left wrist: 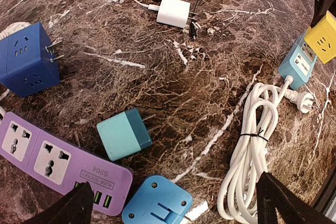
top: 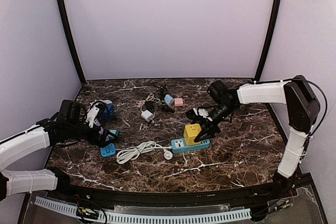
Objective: Insert the plug
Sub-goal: Insert the plug into the socket.
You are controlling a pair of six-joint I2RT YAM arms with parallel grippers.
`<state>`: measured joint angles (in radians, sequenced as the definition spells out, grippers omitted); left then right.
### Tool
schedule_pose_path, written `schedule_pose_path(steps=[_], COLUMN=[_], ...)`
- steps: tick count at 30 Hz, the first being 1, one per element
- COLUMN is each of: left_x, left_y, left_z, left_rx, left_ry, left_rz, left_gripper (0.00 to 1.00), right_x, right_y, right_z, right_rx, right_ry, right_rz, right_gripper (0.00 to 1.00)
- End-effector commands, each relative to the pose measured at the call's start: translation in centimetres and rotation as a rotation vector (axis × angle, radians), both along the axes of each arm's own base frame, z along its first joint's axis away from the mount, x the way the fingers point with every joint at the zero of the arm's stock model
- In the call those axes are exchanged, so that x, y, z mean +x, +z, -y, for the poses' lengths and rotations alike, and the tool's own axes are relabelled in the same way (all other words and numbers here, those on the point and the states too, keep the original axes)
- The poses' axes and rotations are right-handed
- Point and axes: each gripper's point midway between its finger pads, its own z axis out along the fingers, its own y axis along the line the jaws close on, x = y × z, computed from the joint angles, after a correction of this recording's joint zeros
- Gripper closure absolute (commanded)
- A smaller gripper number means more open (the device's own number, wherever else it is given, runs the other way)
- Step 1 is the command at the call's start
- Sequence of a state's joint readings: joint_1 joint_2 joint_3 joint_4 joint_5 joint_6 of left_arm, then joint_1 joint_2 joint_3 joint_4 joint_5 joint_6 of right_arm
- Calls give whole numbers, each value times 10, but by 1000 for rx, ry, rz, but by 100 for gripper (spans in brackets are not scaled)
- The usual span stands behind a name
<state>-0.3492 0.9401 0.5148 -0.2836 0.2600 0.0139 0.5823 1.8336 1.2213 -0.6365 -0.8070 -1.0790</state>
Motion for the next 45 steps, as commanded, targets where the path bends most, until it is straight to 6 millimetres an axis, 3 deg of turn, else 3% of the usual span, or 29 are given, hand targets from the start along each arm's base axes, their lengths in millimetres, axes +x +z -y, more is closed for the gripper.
schedule_pose_path(steps=[1, 11, 20, 28, 35, 39, 42, 45], left_x=[-2, -1, 2, 6, 10, 15, 17, 17], left_y=[0, 1, 5, 9, 23, 32, 39, 46], left_z=[0, -1, 1, -2, 2, 1, 0, 1], left_rx=[-19, -19, -15, 22, 5, 26, 32, 28], left_ry=[-1, 4, -17, -22, -34, -36, -40, -41], left_rz=[0, 9, 35, 59, 69, 104, 133, 144], left_gripper=[0, 0, 0, 0, 0, 0, 0, 0], right_x=[4, 0, -15, -30, -24, -23, -31, -34], right_y=[0, -21, -83, -87, -117, -112, -123, -116], right_z=[-11, 1, 20, 30, 46, 34, 38, 37], right_rx=[2, -105, -374, -380, -507, -494, -537, -518], right_ry=[26, 16, -3, -42, -65, -48, -34, -48], right_rz=[29, -19, -58, -37, -39, -51, -55, -58], right_gripper=[100, 100, 100, 100, 100, 100, 100, 100])
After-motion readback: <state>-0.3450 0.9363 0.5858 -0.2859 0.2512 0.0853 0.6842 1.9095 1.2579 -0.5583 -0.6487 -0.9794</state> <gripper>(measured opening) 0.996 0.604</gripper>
